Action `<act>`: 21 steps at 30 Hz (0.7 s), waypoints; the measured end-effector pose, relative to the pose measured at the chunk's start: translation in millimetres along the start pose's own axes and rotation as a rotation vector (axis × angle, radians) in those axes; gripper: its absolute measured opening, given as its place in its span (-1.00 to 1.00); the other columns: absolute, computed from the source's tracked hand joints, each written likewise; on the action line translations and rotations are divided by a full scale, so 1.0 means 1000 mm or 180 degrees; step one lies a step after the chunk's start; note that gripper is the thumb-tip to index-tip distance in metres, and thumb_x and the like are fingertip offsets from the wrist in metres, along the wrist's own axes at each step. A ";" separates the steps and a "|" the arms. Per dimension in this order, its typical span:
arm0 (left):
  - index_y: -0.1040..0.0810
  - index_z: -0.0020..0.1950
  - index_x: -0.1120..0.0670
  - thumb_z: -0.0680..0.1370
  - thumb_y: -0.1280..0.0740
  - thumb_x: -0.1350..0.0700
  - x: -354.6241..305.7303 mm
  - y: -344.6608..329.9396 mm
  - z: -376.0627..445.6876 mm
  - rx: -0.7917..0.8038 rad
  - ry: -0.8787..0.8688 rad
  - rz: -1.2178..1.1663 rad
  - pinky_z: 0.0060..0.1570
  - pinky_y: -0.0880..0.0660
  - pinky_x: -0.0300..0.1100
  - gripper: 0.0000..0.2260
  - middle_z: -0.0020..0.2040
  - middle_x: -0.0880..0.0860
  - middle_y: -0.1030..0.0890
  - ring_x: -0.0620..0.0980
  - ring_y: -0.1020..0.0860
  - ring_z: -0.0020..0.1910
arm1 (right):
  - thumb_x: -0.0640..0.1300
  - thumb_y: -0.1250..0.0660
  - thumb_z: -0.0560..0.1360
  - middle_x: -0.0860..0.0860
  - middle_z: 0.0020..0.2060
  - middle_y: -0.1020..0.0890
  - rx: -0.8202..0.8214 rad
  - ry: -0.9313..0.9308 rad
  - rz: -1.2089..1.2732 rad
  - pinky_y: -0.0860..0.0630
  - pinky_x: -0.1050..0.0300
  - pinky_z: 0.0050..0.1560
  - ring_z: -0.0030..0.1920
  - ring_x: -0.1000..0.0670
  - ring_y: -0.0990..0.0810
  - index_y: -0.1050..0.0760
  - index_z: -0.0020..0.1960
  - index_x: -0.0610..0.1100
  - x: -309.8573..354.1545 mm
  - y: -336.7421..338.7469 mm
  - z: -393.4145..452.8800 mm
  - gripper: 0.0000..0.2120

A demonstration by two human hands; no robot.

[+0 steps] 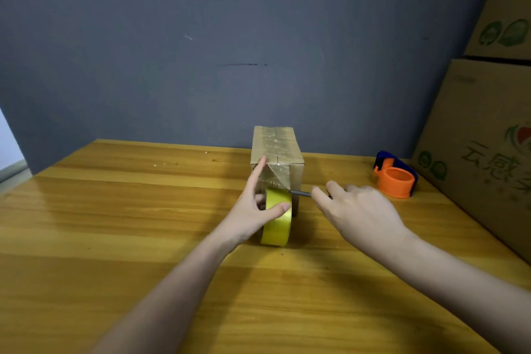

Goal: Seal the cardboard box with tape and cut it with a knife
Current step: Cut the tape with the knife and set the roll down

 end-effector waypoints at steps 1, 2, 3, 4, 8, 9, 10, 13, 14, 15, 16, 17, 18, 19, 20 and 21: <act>-0.03 0.46 -0.35 0.41 -0.48 0.13 0.000 0.000 0.000 0.0002 0.0002 0.0003 0.29 -0.44 -0.09 -0.15 0.52 -0.15 -0.16 0.03 -0.49 0.29 | -0.30 -0.52 0.17 -0.10 -0.40 -0.56 0.0022 -0.0009 0.0012 -0.12 0.17 -0.55 -0.61 -0.08 -0.43 -0.56 -0.01 -0.17 -0.002 0.000 -0.003 -0.60; -0.02 0.45 -0.35 0.41 -0.48 0.13 0.000 0.000 0.000 0.0011 0.0000 0.0014 0.29 -0.44 -0.08 -0.15 0.53 -0.16 -0.15 0.04 -0.48 0.30 | -0.29 -0.52 0.19 -0.10 -0.40 -0.56 0.0046 -0.0022 0.0022 -0.13 0.17 -0.56 -0.60 -0.07 -0.43 -0.56 0.00 -0.17 -0.004 -0.001 -0.005 -0.61; -0.02 0.45 -0.36 0.41 -0.48 0.12 -0.001 0.000 0.001 0.0018 -0.0002 0.0023 0.29 -0.43 -0.08 -0.15 0.53 -0.17 -0.13 0.03 -0.47 0.31 | -0.28 -0.53 0.21 -0.10 -0.40 -0.55 0.0063 -0.0033 0.0032 -0.13 0.17 -0.56 -0.60 -0.07 -0.42 -0.54 0.00 -0.17 -0.005 -0.002 -0.006 -0.61; -0.01 0.46 -0.35 0.41 -0.48 0.13 -0.001 0.000 0.001 0.0021 0.0002 0.0034 0.29 -0.43 -0.11 -0.15 0.53 -0.19 -0.12 0.01 -0.47 0.31 | -0.26 -0.54 0.22 -0.09 -0.40 -0.54 0.0077 -0.0043 0.0050 -0.13 0.18 -0.57 -0.60 -0.07 -0.42 -0.53 0.00 -0.17 -0.005 -0.003 -0.006 -0.62; -0.02 0.45 -0.37 0.40 -0.48 0.11 0.000 0.001 0.001 0.0032 -0.0008 0.0024 0.33 -0.40 -0.08 -0.15 0.54 -0.18 -0.09 0.01 -0.43 0.35 | -0.22 -0.55 0.20 -0.06 -0.41 -0.53 0.0092 -0.0039 0.0076 -0.11 0.18 -0.57 -0.61 -0.06 -0.41 -0.51 -0.02 -0.14 0.001 -0.006 0.001 -0.61; -0.02 0.44 -0.38 0.40 -0.48 0.10 0.000 0.002 0.002 0.0041 -0.0004 0.0013 0.33 -0.40 -0.06 -0.15 0.54 -0.16 -0.10 0.03 -0.42 0.36 | -0.21 -0.56 0.20 -0.05 -0.42 -0.52 0.0101 -0.0027 0.0075 -0.09 0.18 -0.56 -0.62 -0.05 -0.41 -0.49 -0.03 -0.13 0.001 -0.007 0.003 -0.60; -0.02 0.44 -0.38 0.40 -0.48 0.10 0.000 0.002 0.001 0.0048 0.0000 0.0011 0.32 -0.40 -0.08 -0.15 0.55 -0.15 -0.09 0.02 -0.41 0.37 | -0.20 -0.56 0.20 -0.04 -0.43 -0.51 0.0111 -0.0019 0.0082 -0.07 0.19 -0.56 -0.62 -0.05 -0.40 -0.45 -0.04 -0.13 0.001 -0.008 0.003 -0.58; 0.01 0.47 -0.34 0.42 -0.47 0.13 -0.002 -0.001 0.001 0.0076 0.0010 0.0071 0.30 -0.40 -0.16 -0.14 0.51 -0.25 -0.07 -0.04 -0.40 0.37 | -0.20 -0.57 0.20 -0.04 -0.45 -0.50 0.0180 -0.0031 0.0122 -0.07 0.21 -0.59 -0.63 -0.04 -0.39 -0.39 -0.05 -0.12 -0.004 -0.007 0.001 -0.56; 0.02 0.47 -0.33 0.43 -0.46 0.15 -0.002 -0.002 0.001 0.0088 0.0008 0.0074 0.28 -0.41 -0.19 -0.14 0.47 -0.28 -0.09 -0.05 -0.42 0.35 | -0.21 -0.56 0.21 -0.04 -0.44 -0.50 0.0201 -0.0026 0.0135 -0.09 0.22 -0.60 -0.63 -0.04 -0.39 -0.42 -0.05 -0.12 -0.006 -0.007 0.000 -0.58; 0.03 0.48 -0.31 0.43 -0.46 0.16 -0.003 -0.003 0.001 0.0099 0.0005 0.0074 0.26 -0.42 -0.22 -0.13 0.45 -0.29 -0.12 -0.07 -0.45 0.32 | -0.22 -0.56 0.21 -0.05 -0.44 -0.50 0.0215 -0.0027 0.0140 -0.11 0.22 -0.61 -0.63 -0.04 -0.39 -0.45 -0.05 -0.12 -0.007 -0.007 -0.002 -0.60; 0.04 0.48 -0.31 0.43 -0.46 0.17 -0.003 -0.003 0.001 0.0104 0.0001 0.0076 0.25 -0.44 -0.22 -0.13 0.43 -0.28 -0.15 -0.07 -0.48 0.29 | -0.23 -0.56 0.20 -0.05 -0.44 -0.50 0.0225 -0.0031 0.0137 -0.11 0.22 -0.61 -0.63 -0.04 -0.39 -0.47 -0.06 -0.12 -0.008 -0.006 -0.002 -0.61; 0.04 0.48 -0.31 0.43 -0.46 0.16 -0.002 -0.003 0.001 0.0104 0.0002 0.0071 0.26 -0.44 -0.18 -0.13 0.45 -0.26 -0.16 -0.07 -0.50 0.28 | -0.23 -0.56 0.19 -0.05 -0.45 -0.50 0.0234 -0.0033 0.0130 -0.11 0.22 -0.61 -0.63 -0.04 -0.39 -0.48 -0.07 -0.13 -0.008 -0.006 -0.003 -0.61; 0.04 0.47 -0.33 0.43 -0.46 0.15 -0.002 -0.002 0.001 0.0100 0.0005 0.0070 0.29 -0.43 -0.15 -0.13 0.48 -0.23 -0.15 -0.06 -0.49 0.28 | -0.24 -0.56 0.19 -0.05 -0.45 -0.49 0.0238 -0.0032 0.0124 -0.11 0.22 -0.61 -0.63 -0.04 -0.39 -0.47 -0.07 -0.13 -0.008 -0.006 -0.002 -0.61; 0.03 0.47 -0.34 0.43 -0.46 0.15 -0.002 -0.002 0.000 0.0090 0.0011 0.0063 0.30 -0.42 -0.13 -0.13 0.50 -0.19 -0.15 -0.06 -0.48 0.29 | -0.24 -0.56 0.20 -0.05 -0.45 -0.49 0.0232 -0.0031 0.0127 -0.10 0.22 -0.61 -0.63 -0.04 -0.38 -0.46 -0.06 -0.12 -0.007 -0.006 -0.002 -0.60; 0.03 0.46 -0.35 0.43 -0.46 0.15 -0.002 -0.001 0.000 0.0082 0.0017 0.0045 0.31 -0.41 -0.14 -0.14 0.52 -0.16 -0.15 -0.06 -0.47 0.31 | -0.23 -0.56 0.20 -0.05 -0.45 -0.49 0.0214 -0.0036 0.0131 -0.08 0.22 -0.60 -0.63 -0.04 -0.38 -0.43 -0.06 -0.12 -0.005 -0.006 -0.001 -0.59; 0.03 0.46 -0.35 0.44 -0.46 0.15 -0.002 0.000 0.000 0.0080 0.0029 0.0024 0.29 -0.40 -0.17 -0.14 0.52 -0.14 -0.16 -0.06 -0.45 0.32 | -0.22 -0.56 0.20 -0.05 -0.45 -0.49 0.0186 -0.0046 0.0126 -0.06 0.22 -0.59 -0.64 -0.04 -0.38 -0.38 -0.06 -0.12 -0.004 -0.007 0.000 -0.56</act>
Point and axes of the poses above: each hand's wrist, its own z-axis towards the middle knuckle, its own y-axis out of the back of the hand, x = y × z, the point moved 5 cm from there along z, towards the middle knuckle
